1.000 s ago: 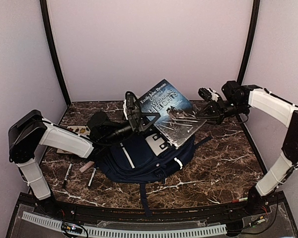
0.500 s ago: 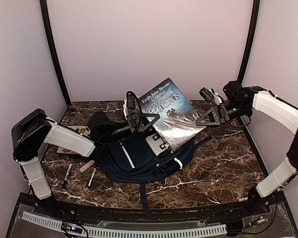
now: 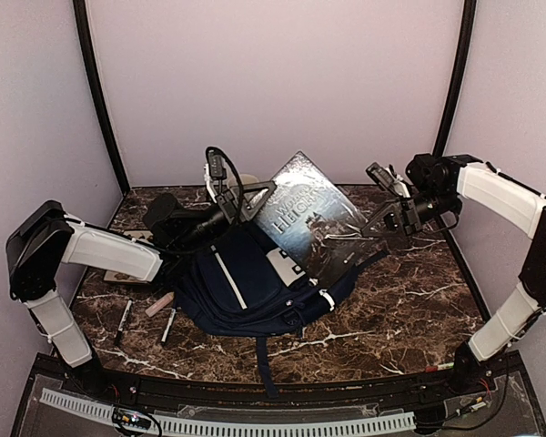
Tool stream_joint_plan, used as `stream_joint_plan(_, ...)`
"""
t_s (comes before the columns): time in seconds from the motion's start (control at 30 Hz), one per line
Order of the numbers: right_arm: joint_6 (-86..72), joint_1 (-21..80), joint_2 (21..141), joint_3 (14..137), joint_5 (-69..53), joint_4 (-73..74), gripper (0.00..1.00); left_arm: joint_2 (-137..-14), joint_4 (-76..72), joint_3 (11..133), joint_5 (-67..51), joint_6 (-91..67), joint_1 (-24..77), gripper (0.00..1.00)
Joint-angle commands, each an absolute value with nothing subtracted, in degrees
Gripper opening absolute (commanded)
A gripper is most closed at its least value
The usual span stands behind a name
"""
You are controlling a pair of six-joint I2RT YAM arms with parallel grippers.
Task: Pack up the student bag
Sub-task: Pass from the right arm to the left
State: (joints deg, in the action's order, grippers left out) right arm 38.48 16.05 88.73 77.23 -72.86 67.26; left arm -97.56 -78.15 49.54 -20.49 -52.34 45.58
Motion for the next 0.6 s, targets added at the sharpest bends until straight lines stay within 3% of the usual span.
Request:
stream_joint_plan(0.0,39.0,15.0,88.6,79.2,-81.0,65.0,0.00,-94.5,-78.8,49.1,-19.4,-49.1,45.7,0.47)
stream_joint_plan(0.13,39.5,12.1,89.5,81.0,-82.7,66.2,0.00,-84.8,-66.8,45.3,-14.1,-39.3,45.5,0.67)
stream_joint_plan(0.27,46.0,7.8,91.7,85.1,-84.7,74.5,0.00,-72.7,-42.6,45.6,-5.0,-29.1,45.4,0.84)
stream_joint_plan(0.4,52.9,5.6,94.5,88.3,-87.7,80.9,0.00,-67.0,-32.6,44.4,-0.4,-27.8,45.4,0.88)
stream_joint_plan(0.57,52.2,5.7,96.2,90.8,-90.6,80.9,0.00,-71.5,-44.4,41.0,-2.8,-33.4,46.9,0.89)
